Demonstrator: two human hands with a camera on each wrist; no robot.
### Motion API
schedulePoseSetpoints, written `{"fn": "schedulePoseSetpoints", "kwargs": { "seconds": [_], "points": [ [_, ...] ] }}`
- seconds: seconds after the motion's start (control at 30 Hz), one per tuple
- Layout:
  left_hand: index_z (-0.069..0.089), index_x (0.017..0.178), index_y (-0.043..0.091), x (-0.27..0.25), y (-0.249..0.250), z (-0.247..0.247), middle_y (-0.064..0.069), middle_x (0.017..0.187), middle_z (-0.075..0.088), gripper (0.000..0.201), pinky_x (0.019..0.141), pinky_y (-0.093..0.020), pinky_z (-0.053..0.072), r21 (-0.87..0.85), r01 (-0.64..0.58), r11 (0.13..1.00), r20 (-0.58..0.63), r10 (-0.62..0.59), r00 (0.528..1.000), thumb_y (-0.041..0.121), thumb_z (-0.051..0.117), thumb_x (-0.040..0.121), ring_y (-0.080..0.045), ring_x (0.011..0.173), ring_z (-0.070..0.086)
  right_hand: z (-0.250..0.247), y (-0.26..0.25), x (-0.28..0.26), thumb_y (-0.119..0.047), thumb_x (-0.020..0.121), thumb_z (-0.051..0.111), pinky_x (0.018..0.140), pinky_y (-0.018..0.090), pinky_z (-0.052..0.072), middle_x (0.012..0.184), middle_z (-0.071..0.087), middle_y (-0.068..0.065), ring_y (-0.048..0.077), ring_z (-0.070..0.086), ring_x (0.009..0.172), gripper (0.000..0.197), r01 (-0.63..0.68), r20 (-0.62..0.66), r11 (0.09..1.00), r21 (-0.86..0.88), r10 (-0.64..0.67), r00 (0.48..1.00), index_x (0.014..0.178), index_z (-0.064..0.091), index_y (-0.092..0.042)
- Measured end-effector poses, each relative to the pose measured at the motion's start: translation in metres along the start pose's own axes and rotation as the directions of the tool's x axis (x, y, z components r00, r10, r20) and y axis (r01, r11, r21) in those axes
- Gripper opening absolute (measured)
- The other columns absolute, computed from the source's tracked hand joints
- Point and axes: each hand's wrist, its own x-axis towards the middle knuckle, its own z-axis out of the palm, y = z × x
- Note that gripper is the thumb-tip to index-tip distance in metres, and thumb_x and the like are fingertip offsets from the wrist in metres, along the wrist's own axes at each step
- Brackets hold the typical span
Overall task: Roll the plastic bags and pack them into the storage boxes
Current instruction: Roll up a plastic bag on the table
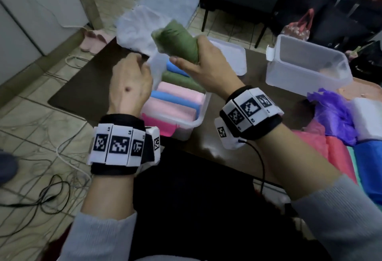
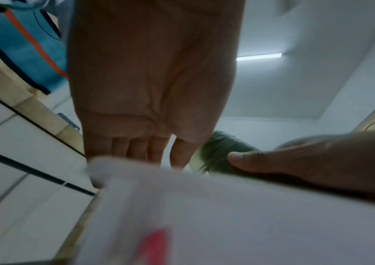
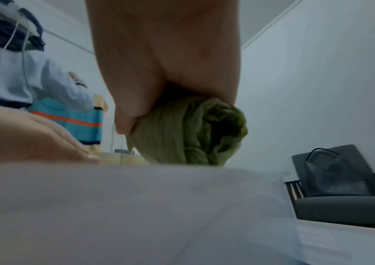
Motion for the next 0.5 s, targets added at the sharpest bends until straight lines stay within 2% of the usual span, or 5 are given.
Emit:
{"fn": "schedulePoseSetpoints", "kwargs": {
  "seconds": [0.13, 0.23, 0.3, 0.4, 0.5],
  "points": [
    [0.061, 0.113, 0.005, -0.004, -0.027, 0.001, -0.021, 0.123, 0.058, 0.039, 0.088, -0.036, 0.037, -0.002, 0.146, 0.989, 0.103, -0.145, 0.984, 0.03, 0.034, 0.1, -0.035, 0.116, 0.05, 0.03, -0.008, 0.012, -0.05, 0.085, 0.06, 0.069, 0.028, 0.032, 0.1, 0.052, 0.006, 0.02, 0.046, 0.084, 0.049, 0.022, 0.218, 0.989, -0.148, 0.012, 0.976, 0.105, 0.046, -0.008],
    [0.056, 0.076, 0.008, -0.004, -0.033, 0.007, -0.025, 0.11, 0.06, 0.044, 0.079, -0.037, 0.038, -0.191, 0.257, 0.947, 0.182, -0.224, 0.958, 0.036, 0.033, 0.1, -0.036, 0.104, 0.054, 0.041, -0.006, 0.012, -0.048, 0.087, 0.059, 0.07, 0.024, 0.031, 0.1, 0.052, 0.004, 0.018, 0.046, 0.085, 0.052, -0.056, 0.287, 0.989, -0.139, 0.094, 0.953, 0.114, 0.045, -0.005],
    [0.055, 0.068, 0.011, -0.001, -0.035, 0.01, -0.023, 0.105, 0.062, 0.044, 0.083, -0.036, 0.043, -0.32, 0.319, 0.892, 0.187, -0.27, 0.944, 0.04, 0.039, 0.097, -0.036, 0.104, 0.056, 0.039, -0.004, 0.013, -0.049, 0.088, 0.057, 0.071, 0.023, 0.03, 0.099, 0.049, 0.001, 0.017, 0.045, 0.087, 0.053, -0.09, 0.302, 0.985, -0.147, 0.131, 0.944, 0.116, 0.045, -0.005],
    [0.05, 0.058, 0.011, 0.002, -0.037, 0.012, -0.014, 0.083, 0.055, 0.045, 0.069, -0.032, 0.036, -0.328, 0.301, 0.895, 0.167, -0.259, 0.951, 0.035, 0.043, 0.096, -0.033, 0.093, 0.058, 0.035, 0.002, 0.015, -0.05, 0.087, 0.057, 0.071, 0.022, 0.027, 0.102, 0.05, 0.002, 0.018, 0.045, 0.09, 0.055, -0.054, 0.379, 0.963, -0.266, 0.156, 0.912, 0.119, 0.045, -0.007],
    [0.043, 0.054, 0.012, -0.001, -0.034, 0.013, -0.011, 0.075, 0.049, 0.047, 0.066, -0.031, 0.029, -0.247, 0.263, 0.933, 0.13, -0.237, 0.963, 0.031, 0.04, 0.097, -0.029, 0.08, 0.047, 0.035, 0.005, 0.013, -0.05, 0.087, 0.057, 0.074, 0.022, 0.027, 0.119, 0.055, 0.01, 0.024, 0.051, 0.107, 0.059, 0.017, 0.462, 0.922, -0.386, 0.178, 0.869, 0.123, 0.046, -0.005]
  ]
}}
